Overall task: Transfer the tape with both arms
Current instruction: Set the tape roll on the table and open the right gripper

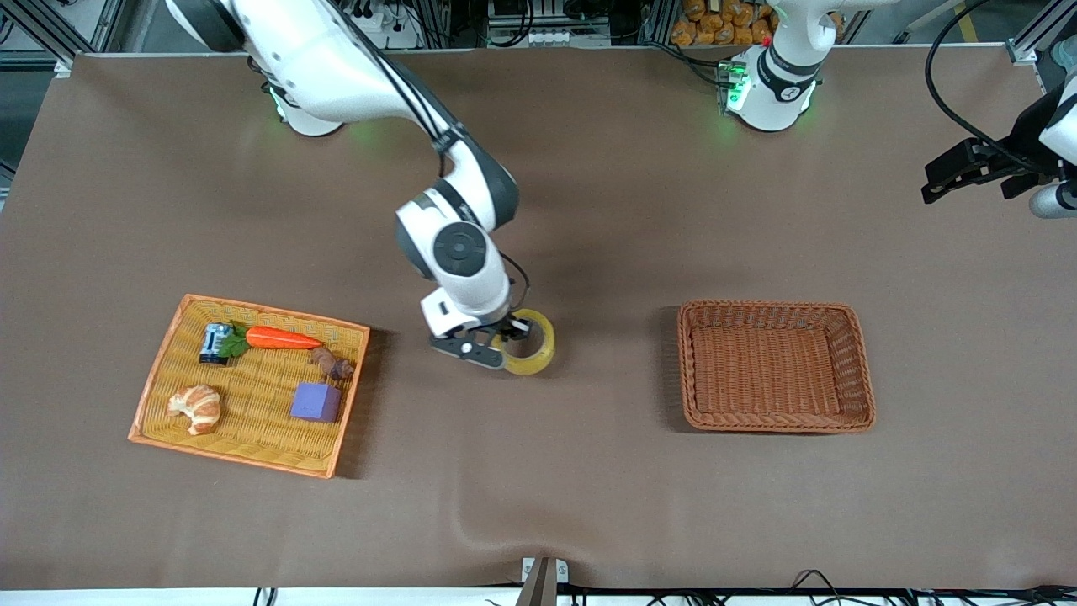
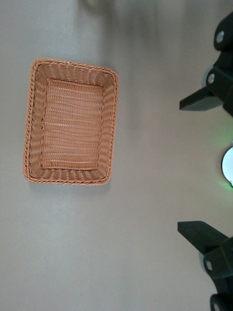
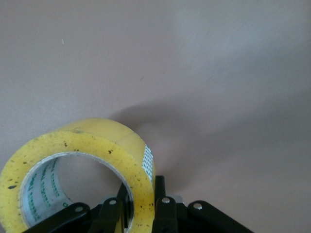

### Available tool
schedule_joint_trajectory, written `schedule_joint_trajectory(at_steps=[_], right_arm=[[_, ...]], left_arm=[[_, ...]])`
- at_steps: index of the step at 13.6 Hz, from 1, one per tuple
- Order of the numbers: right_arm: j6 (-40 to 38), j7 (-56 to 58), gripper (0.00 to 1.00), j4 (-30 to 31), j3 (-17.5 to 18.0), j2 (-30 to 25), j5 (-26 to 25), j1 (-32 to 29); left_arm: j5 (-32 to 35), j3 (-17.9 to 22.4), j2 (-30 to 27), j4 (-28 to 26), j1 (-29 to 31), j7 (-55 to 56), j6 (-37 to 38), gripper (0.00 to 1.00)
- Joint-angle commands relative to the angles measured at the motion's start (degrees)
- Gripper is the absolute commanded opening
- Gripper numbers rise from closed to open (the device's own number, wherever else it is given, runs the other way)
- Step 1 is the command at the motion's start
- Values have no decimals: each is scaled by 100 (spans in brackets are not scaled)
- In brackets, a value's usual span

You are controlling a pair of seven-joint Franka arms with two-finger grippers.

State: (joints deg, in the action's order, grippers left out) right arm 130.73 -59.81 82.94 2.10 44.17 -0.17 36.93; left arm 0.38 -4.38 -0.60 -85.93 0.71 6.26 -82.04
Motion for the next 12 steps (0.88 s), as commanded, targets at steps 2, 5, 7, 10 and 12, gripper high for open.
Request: schedule_joint_trajectory(at_steps=[2, 5, 7, 10, 12], right_arm=[[304, -769, 12, -191, -70, 224, -115, 243], [164, -901, 100, -191, -87, 58, -106, 218], [-335, -683, 100, -243, -218, -292, -88, -62], [-1450, 755, 100, -270, -157, -996, 9, -896], [-1979, 1608, 100, -252, -158, -1243, 9, -1396]], left_arm=[[-144, -10, 42, 24, 26, -99, -58, 100], [-82, -1, 42, 24, 26, -99, -67, 100], [-56, -1, 60, 24, 26, -99, -67, 100], [-178, 8, 130, 59, 35, -107, -128, 100], [-467, -36, 165, 59, -70, 16, -452, 100]])
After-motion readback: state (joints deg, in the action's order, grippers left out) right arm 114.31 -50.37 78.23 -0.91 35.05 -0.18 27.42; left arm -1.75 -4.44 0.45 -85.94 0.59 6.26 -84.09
